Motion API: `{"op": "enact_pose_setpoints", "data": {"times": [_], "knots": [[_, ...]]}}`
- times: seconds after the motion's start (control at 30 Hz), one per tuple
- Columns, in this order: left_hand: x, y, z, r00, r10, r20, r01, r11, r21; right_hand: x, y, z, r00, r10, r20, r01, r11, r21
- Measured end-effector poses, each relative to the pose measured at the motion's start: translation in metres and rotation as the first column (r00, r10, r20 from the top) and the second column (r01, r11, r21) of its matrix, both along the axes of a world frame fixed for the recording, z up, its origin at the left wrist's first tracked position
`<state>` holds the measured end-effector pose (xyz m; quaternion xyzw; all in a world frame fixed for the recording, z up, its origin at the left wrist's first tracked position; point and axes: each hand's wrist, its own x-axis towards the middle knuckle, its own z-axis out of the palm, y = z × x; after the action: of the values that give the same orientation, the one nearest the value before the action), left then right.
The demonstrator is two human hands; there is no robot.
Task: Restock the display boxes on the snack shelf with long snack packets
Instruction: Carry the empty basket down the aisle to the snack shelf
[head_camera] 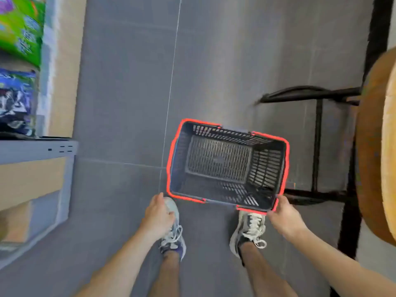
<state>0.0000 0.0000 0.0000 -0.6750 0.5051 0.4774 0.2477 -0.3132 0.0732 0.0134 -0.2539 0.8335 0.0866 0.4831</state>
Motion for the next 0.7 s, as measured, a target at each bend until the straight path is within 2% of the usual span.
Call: {"op": "enact_pose_setpoints", "data": {"times": [0.07, 0.17, 0.3, 0.37, 0.53, 0.7], "knots": [[-0.002, -0.005, -0.038, 0.999, 0.043, 0.003, -0.043, 0.999, -0.031, -0.003, 0.005, -0.037, 0.998, -0.017, -0.066, 0.017, 1.0, -0.012], [-0.012, -0.021, -0.082, 0.973, 0.232, -0.014, -0.232, 0.97, -0.076, -0.01, 0.005, -0.073, 0.98, -0.12, -0.161, 0.125, 0.992, 0.019], [-0.019, -0.021, -0.098, 0.967, 0.246, 0.058, -0.232, 0.956, -0.18, -0.023, 0.007, -0.078, 0.958, -0.183, -0.223, 0.177, 0.983, -0.043], [-0.013, -0.027, -0.088, 0.967, 0.254, 0.03, -0.242, 0.947, -0.211, -0.028, -0.001, -0.066, 0.954, -0.196, -0.229, 0.18, 0.98, -0.087], [0.024, -0.056, -0.006, 0.888, 0.445, -0.12, -0.46, 0.869, -0.181, -0.003, -0.039, 0.012, 0.957, -0.256, -0.137, 0.226, 0.953, -0.204], [0.062, -0.112, 0.143, 0.855, 0.489, -0.173, -0.519, 0.813, -0.266, 0.034, -0.115, 0.15, 0.963, -0.269, -0.021, 0.236, 0.878, -0.416]]}}
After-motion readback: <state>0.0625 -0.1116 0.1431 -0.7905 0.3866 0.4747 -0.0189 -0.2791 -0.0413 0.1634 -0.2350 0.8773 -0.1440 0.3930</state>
